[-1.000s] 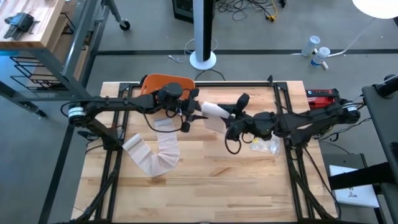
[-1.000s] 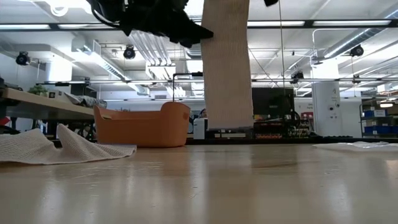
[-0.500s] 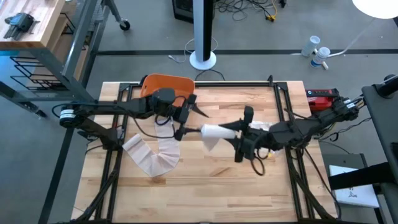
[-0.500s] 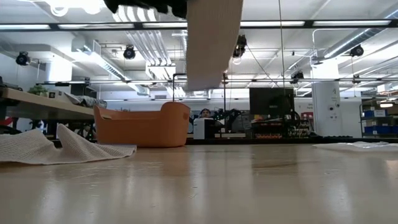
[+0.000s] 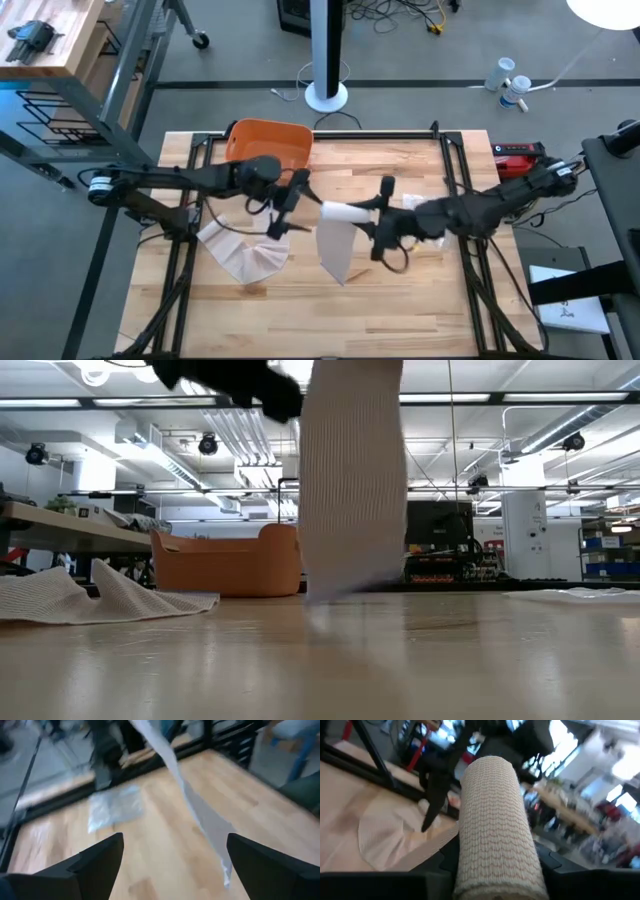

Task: Roll bandage
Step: Roll the right white bandage

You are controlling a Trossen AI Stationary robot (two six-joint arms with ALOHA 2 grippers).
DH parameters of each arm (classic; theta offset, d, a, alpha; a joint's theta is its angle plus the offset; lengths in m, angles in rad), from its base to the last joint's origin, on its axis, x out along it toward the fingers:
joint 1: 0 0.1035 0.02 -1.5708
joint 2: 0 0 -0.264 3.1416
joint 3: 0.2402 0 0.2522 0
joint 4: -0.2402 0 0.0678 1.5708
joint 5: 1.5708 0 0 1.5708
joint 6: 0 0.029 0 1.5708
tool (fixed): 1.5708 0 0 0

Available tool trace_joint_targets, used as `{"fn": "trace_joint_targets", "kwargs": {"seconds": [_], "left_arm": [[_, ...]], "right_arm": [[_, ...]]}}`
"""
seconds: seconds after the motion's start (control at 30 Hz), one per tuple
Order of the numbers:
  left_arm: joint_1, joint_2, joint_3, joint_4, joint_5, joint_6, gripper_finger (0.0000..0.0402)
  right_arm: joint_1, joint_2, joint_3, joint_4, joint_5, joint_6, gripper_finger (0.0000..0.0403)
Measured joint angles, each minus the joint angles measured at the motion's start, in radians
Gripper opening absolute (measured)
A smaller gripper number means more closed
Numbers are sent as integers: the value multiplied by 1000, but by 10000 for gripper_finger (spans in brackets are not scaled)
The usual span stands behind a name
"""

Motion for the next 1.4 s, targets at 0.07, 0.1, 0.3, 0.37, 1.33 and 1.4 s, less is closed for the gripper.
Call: {"fn": "trace_joint_targets", "kwargs": {"seconds": [0.07,0.1,0.3,0.37,1.33,1.4], "left_arm": [[39,23,-23,37,19,-10,346],[59,34,-40,68,28,-17,346],[156,111,-146,304,69,-90,346],[173,138,-155,384,74,-113,346],[223,275,14,412,242,-329,346],[223,275,21,401,246,-336,346]], "right_arm": [[-44,0,-66,25,-46,41,130],[-64,1,-101,40,-63,49,130],[-162,1,-266,159,-70,-5,126],[-188,1,-282,165,-67,-30,127],[-234,23,-285,229,53,-527,126],[-234,23,-284,249,65,-600,125]]}}
